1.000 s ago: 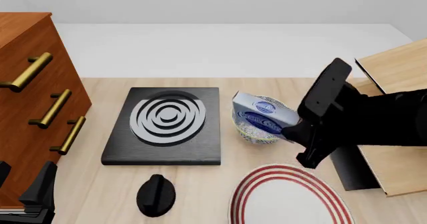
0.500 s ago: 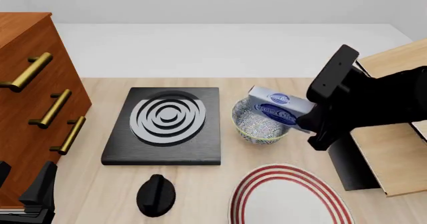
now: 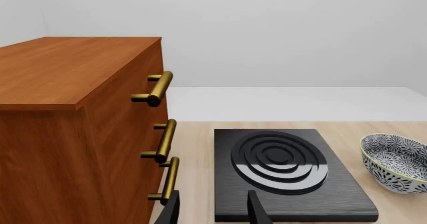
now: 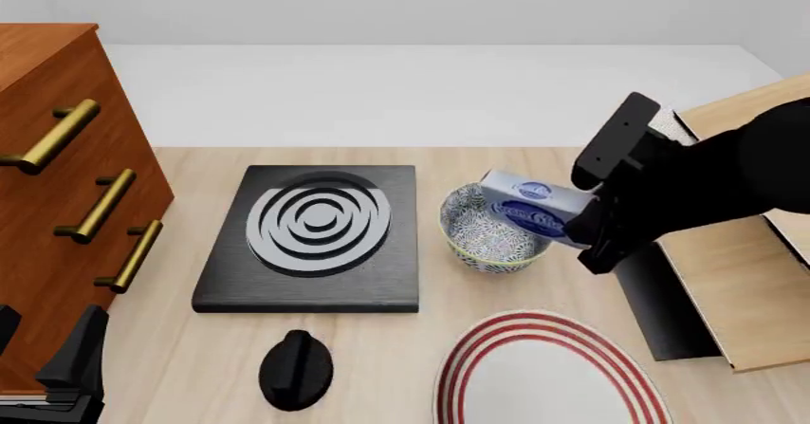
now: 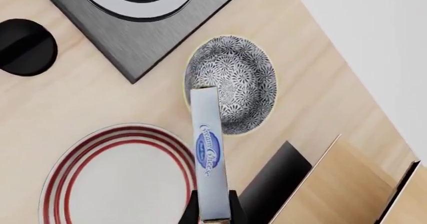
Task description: Pick up the cream cheese and put it in the bowl.
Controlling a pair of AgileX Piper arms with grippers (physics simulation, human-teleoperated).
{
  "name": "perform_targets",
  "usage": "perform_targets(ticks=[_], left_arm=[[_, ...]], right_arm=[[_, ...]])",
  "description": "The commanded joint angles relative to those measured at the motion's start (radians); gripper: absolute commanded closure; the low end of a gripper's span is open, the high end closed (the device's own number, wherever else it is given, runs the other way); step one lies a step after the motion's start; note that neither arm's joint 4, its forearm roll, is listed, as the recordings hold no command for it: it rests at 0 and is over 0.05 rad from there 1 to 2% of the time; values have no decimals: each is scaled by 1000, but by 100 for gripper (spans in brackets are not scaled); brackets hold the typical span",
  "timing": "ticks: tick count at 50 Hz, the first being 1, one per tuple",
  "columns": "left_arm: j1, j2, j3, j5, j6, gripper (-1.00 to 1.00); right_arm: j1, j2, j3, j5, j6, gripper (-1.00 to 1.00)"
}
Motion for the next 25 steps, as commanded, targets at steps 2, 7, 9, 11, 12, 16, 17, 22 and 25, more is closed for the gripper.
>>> perform_targets(ticks=[2, 7, 9, 11, 12, 16, 17, 22, 25], left_arm=[[0, 0, 0, 0, 0, -100], [0, 0, 0, 0, 0, -100], [0, 0, 0, 0, 0, -100], [0, 0, 0, 0, 0, -100], [0, 0, 0, 0, 0, -100], [0, 0, 0, 0, 0, -100], [0, 0, 0, 0, 0, -100], [0, 0, 0, 0, 0, -100], [0, 0, 0, 0, 0, -100]], right_arm=[[-15, 49, -11, -32, 12, 100], [-32, 71, -26, -40, 10, 100], [-37, 75, -26, -43, 7, 100], [-41, 85, -29, -51, 7, 100], [-41, 89, -30, -53, 11, 100], [-51, 111, -25, -76, 9, 100], [-52, 117, -26, -80, 12, 100], [-49, 144, -27, -99, 20, 100], [-42, 160, -27, -112, 26, 100]])
